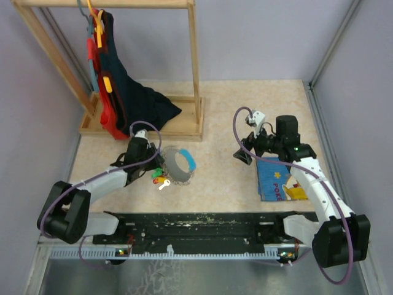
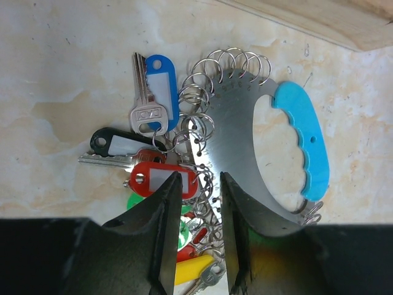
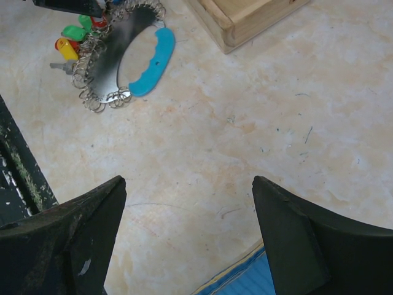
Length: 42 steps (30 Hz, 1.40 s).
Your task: Remove the keys from the keyring
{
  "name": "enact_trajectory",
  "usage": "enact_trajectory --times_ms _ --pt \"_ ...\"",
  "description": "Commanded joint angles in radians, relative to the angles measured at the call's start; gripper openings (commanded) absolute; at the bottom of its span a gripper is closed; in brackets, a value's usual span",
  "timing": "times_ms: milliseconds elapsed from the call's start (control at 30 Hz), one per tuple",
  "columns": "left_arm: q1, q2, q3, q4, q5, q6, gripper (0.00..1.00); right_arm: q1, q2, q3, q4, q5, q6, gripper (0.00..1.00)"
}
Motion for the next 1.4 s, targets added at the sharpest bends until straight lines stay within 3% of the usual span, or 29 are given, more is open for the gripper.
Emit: enact_trajectory --times_ms 0,400,767,1367 --pt "-0.002 0.033 0.011 0.046 0.024 -0.063 0.37 0.015 0.001 -0.003 0.042 -0.032 -0.004 0.84" --pt "-0.003 0.085 0.003 0.049 0.056 -0.135 0.28 0.059 0.036 -0.023 0.066 -0.062 0.009 0.84" --pt "-0.003 0.121 0.014 0.077 0.066 -0.158 0.29 0.069 0.043 -0.026 0.073 -0.062 0.011 0.84" --pt "-0.015 0.132 0.03 0.04 -0.061 -0.162 0.31 0.077 0.045 -0.028 0.074 -0.06 0.01 0.84"
